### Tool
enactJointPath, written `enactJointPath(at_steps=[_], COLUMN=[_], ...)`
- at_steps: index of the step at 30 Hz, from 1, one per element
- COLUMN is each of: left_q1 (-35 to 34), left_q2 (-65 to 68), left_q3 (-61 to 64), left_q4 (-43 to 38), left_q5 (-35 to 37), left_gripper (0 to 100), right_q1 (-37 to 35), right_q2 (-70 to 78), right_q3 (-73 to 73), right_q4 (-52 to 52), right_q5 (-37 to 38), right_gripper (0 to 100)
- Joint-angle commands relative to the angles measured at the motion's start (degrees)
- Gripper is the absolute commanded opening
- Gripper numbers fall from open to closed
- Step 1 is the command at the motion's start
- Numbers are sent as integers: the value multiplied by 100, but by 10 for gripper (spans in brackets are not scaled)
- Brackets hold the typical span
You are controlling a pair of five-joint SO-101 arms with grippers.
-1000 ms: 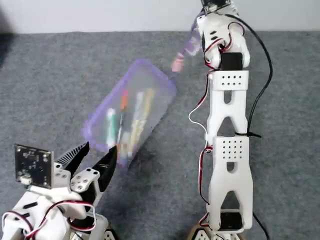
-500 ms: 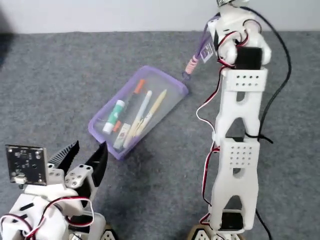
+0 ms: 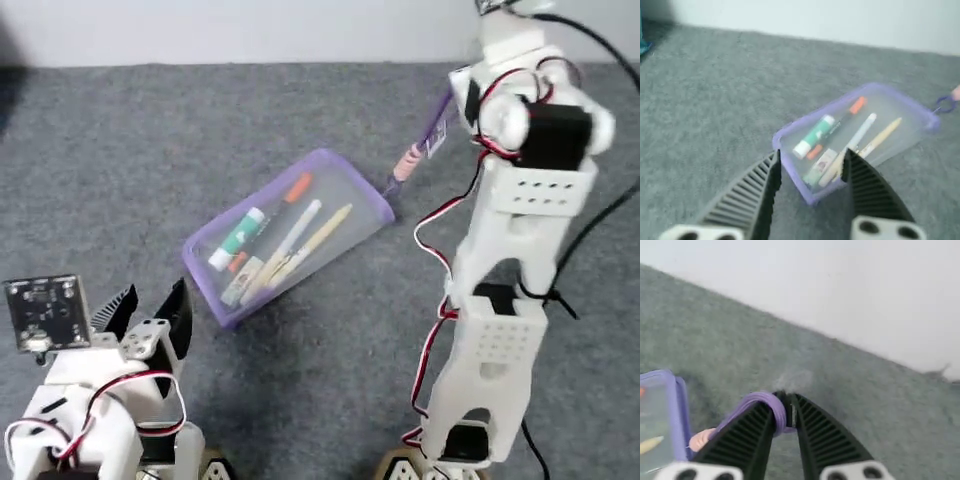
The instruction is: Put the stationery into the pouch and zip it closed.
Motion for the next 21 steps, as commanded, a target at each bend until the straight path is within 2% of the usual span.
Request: enactJointPath(at_steps=[1, 6, 11, 14, 21], left_q1=[-26, -44, -44, -44, -44], left_q2=[18, 18, 18, -18, -18], left_q3=[4, -4, 233, 330, 338], left_q4=[-9, 18, 35, 35, 35], left_q5=[-18, 0, 0, 0, 0], left_gripper=[136, 128, 126, 126, 126], right_q1=[242, 488, 505, 488, 488], right_q2=[-822, -2193, -3662, -4312, -5138], right_q3=[624, 3121, 6031, 7297, 9204], right_q4=[268, 259, 233, 224, 224], right_q5=[-53, -62, -62, -62, -70], right_gripper=[12, 24, 188, 267, 274])
